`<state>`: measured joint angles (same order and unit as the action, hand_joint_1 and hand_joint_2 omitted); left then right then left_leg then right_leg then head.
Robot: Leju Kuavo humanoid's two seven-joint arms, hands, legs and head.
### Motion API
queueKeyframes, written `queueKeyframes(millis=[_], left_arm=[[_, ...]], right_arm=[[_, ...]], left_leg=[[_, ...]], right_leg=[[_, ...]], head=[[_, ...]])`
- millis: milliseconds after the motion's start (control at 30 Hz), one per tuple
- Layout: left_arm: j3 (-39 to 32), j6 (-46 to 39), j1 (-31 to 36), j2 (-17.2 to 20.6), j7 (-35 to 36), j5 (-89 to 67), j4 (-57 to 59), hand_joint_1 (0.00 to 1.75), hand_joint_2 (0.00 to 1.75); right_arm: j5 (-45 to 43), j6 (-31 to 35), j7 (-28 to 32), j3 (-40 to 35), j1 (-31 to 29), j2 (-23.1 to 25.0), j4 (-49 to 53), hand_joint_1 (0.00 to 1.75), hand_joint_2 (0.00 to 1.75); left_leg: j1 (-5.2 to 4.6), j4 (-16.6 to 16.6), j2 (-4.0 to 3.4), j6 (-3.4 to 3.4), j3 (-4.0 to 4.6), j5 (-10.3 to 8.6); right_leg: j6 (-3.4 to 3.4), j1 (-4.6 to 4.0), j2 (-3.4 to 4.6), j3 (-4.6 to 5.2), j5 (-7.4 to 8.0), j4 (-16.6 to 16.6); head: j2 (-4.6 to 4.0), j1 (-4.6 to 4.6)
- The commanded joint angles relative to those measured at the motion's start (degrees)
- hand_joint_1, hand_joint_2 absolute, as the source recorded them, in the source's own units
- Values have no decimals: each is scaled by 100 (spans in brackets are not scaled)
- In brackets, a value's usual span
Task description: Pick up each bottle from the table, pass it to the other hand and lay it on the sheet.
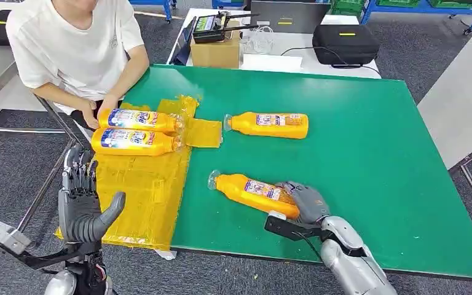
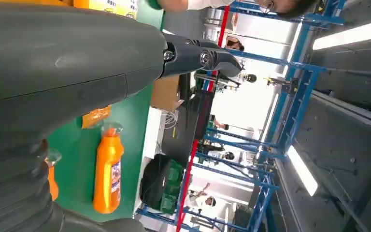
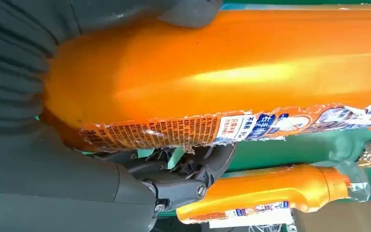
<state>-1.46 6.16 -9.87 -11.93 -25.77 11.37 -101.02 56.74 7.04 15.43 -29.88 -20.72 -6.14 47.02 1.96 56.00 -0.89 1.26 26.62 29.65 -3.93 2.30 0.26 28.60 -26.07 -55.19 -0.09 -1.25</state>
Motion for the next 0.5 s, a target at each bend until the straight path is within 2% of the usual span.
queueKeyframes(millis=[33, 100, 233, 267, 333, 467, 500], left_arm=[[4, 39, 96, 145, 1, 15, 344, 0, 175], [45, 61, 60, 135, -4, 41, 343, 0, 175], [215, 66, -8, 119, 58, 43, 464, 0, 175], [355, 34, -48, 118, 125, -120, 555, 0, 175], [487, -10, -80, 76, 45, -222, 675, 0, 175], [774, 34, -108, -2, 67, -89, 892, 0, 175], [891, -45, -108, 21, -31, -266, 943, 0, 175]], right_arm=[[-302, -127, 165, -241, 161, 137, -785, 175, 175], [-760, 36, 483, 4, 423, 220, -387, 175, 175], [-1156, 140, 753, 220, 837, 349, 436, 175, 175], [-1585, 403, 1077, 562, 1096, 556, 966, 175, 175], [-1573, 375, 922, 574, 1205, 643, 1372, 175, 175], [-2167, 792, 1264, 1013, 1475, 1013, 2280, 175, 175], [-2127, 1072, 1347, 1096, 1490, 1085, 2439, 175, 175]], left_leg=[[3, -13, 16, -10, -2, -7], [5, -14, 21, -12, 2, -8], [5, -16, 29, -12, 0, -4], [4, -20, 30, -14, 1, -5], [5, -19, 28, -12, 4, -4], [-1, -7, 22, -9, 51, -1], [-2, -12, 23, -15, 59, -2]], right_leg=[[19, -7, -13, -9, 5, 15], [21, -10, -17, -10, 6, 19], [21, -9, -20, -14, 0, 19], [24, -9, -20, -13, 0, 22], [24, -10, -19, -9, -1, 20], [17, -2, -11, 35, -2, 2], [26, -4, -11, 42, -1, 6]], head=[[2, 0], [0, 2], [0, 0], [0, 0], [0, 2], [0, -2], [0, -2]])
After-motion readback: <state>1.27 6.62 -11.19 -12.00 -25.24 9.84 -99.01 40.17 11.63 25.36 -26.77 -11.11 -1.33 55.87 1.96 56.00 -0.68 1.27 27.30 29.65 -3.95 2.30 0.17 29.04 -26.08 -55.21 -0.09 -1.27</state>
